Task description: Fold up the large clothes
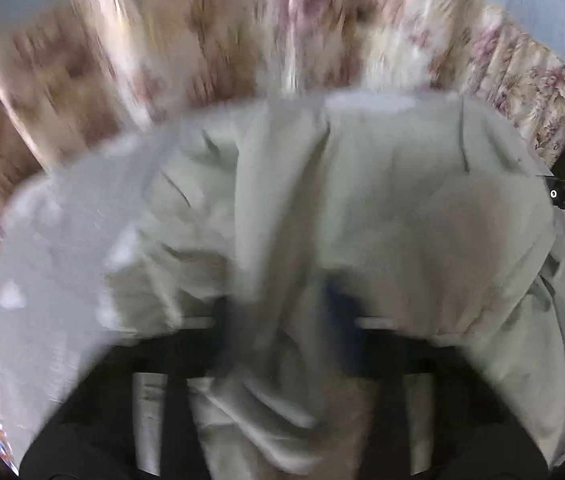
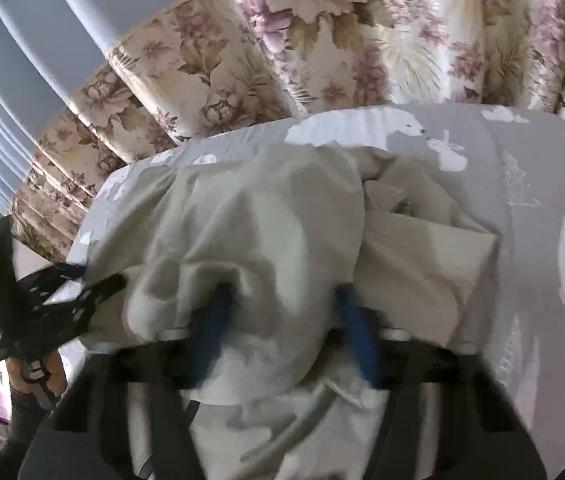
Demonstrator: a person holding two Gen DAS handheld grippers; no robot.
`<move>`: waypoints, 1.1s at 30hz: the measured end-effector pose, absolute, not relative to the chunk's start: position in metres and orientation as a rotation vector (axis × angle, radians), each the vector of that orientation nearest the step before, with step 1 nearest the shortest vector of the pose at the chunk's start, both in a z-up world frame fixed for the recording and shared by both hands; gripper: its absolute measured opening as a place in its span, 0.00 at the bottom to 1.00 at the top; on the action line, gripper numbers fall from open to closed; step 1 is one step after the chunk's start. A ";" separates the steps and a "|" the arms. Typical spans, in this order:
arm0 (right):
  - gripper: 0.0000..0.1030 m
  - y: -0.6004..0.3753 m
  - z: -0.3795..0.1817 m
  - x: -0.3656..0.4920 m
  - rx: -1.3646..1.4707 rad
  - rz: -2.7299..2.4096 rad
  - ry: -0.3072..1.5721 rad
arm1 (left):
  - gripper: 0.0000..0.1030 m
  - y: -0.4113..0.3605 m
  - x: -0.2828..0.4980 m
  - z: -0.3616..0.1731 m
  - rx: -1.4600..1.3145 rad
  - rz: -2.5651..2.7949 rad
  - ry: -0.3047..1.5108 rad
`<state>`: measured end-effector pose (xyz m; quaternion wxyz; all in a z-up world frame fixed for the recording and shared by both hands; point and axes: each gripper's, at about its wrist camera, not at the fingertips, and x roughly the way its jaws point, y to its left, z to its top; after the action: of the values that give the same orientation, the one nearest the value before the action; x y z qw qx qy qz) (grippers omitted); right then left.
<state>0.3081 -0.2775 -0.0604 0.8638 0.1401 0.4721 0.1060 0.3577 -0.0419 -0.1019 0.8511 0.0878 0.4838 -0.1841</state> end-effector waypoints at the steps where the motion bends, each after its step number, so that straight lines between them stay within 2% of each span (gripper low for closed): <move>1: 0.12 -0.275 -0.058 0.307 0.274 0.223 0.977 | 0.08 -0.038 0.361 -0.108 0.147 -0.389 1.036; 3: 0.10 -0.266 -0.045 0.299 0.179 0.217 0.932 | 0.05 -0.028 0.356 -0.104 0.107 -0.398 1.006; 9: 0.09 -0.247 -0.025 0.257 -0.044 0.275 0.874 | 0.04 -0.008 0.301 -0.071 0.138 -0.372 0.886; 14: 0.09 -0.263 -0.072 0.257 -0.217 0.116 0.974 | 0.02 -0.004 0.271 -0.094 0.217 -0.269 0.888; 17: 0.08 -0.285 -0.103 0.271 -0.089 0.134 1.064 | 0.06 0.000 0.288 -0.126 0.185 -0.266 0.986; 19: 0.09 -0.288 -0.098 0.269 -0.069 0.137 1.053 | 0.07 0.001 0.291 -0.125 0.181 -0.271 0.987; 22: 0.16 -0.298 -0.077 0.256 -0.017 0.157 1.020 | 0.19 0.008 0.284 -0.109 0.196 -0.259 0.970; 23: 0.18 -0.302 -0.063 0.248 -0.012 0.154 0.992 | 0.46 0.011 0.282 -0.103 0.210 -0.236 0.954; 24: 0.26 -0.300 -0.055 0.244 -0.010 0.150 0.968 | 0.72 0.014 0.279 -0.096 0.228 -0.206 0.931; 25: 0.33 -0.303 -0.044 0.239 -0.003 0.146 0.933 | 0.76 0.018 0.276 -0.084 0.246 -0.177 0.890; 26: 0.35 -0.303 -0.036 0.236 0.001 0.142 0.909 | 0.77 0.020 0.275 -0.074 0.252 -0.161 0.858; 29: 0.36 -0.296 -0.015 0.246 -0.001 0.147 0.835 | 0.77 0.018 0.283 -0.052 0.214 -0.190 0.829; 32: 0.36 -0.285 -0.031 0.275 -0.038 0.142 0.873 | 0.76 -0.005 0.305 -0.059 0.187 -0.248 0.865; 33: 0.35 -0.282 -0.041 0.285 -0.060 0.134 0.912 | 0.71 -0.016 0.314 -0.071 0.211 -0.257 0.889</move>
<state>0.2846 -0.2820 -0.0410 0.8952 -0.0290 0.4400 0.0648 0.3136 -0.0165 -0.0705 0.8894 0.1018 0.4282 -0.1238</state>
